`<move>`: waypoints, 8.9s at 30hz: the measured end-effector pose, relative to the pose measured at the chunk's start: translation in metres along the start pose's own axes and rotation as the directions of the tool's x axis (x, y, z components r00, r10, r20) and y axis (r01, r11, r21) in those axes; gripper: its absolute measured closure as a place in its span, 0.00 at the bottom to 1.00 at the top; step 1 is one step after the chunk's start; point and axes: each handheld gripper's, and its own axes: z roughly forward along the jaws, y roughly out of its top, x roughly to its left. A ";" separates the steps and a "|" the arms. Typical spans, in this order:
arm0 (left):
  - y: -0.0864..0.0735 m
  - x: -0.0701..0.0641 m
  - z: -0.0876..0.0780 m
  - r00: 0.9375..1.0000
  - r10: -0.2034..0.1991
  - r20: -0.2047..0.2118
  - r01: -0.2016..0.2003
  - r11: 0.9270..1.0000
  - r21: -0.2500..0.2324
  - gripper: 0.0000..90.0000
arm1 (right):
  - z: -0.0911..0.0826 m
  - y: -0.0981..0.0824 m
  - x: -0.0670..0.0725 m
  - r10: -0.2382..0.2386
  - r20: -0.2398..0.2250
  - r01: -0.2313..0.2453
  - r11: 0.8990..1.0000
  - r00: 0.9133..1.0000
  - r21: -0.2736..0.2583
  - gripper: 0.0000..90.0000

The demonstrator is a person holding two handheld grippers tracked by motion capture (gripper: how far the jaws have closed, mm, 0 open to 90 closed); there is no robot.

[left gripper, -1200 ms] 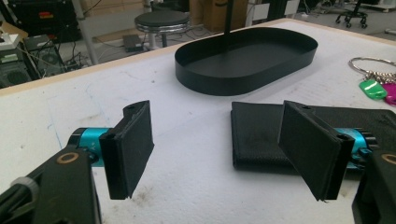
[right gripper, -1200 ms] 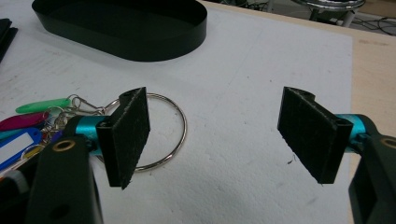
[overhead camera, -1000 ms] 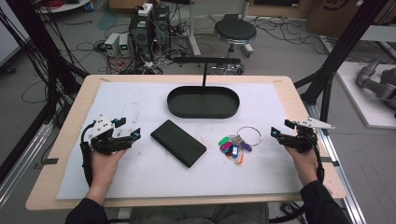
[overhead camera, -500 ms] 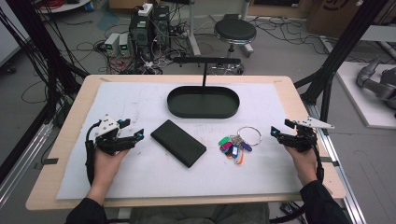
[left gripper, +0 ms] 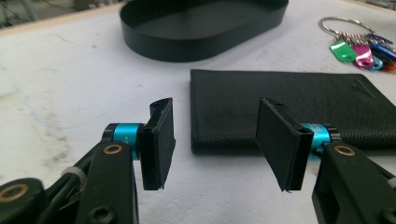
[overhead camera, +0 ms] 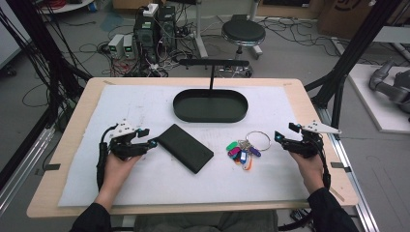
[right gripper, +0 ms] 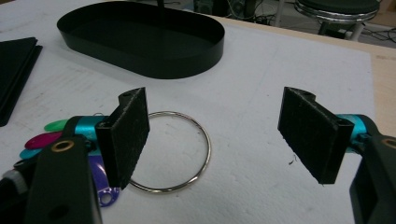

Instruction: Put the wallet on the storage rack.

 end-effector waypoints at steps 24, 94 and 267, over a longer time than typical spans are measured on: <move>0.000 0.013 0.031 0.995 -0.001 0.102 -0.016 0.986 0.167 0.64 | 0.009 0.010 0.033 -0.042 -0.108 0.040 0.999 0.993 -0.014 0.28; 0.024 -0.010 0.006 0.964 0.195 0.183 -0.179 0.979 -0.100 0.40 | 0.054 0.033 0.153 -0.227 -0.600 0.257 0.966 0.767 -0.037 0.92; 0.090 0.014 0.163 0.997 0.075 -0.006 -0.075 0.992 -0.106 0.53 | 0.003 0.022 -0.005 0.071 -0.006 -0.071 0.987 0.997 -0.146 0.54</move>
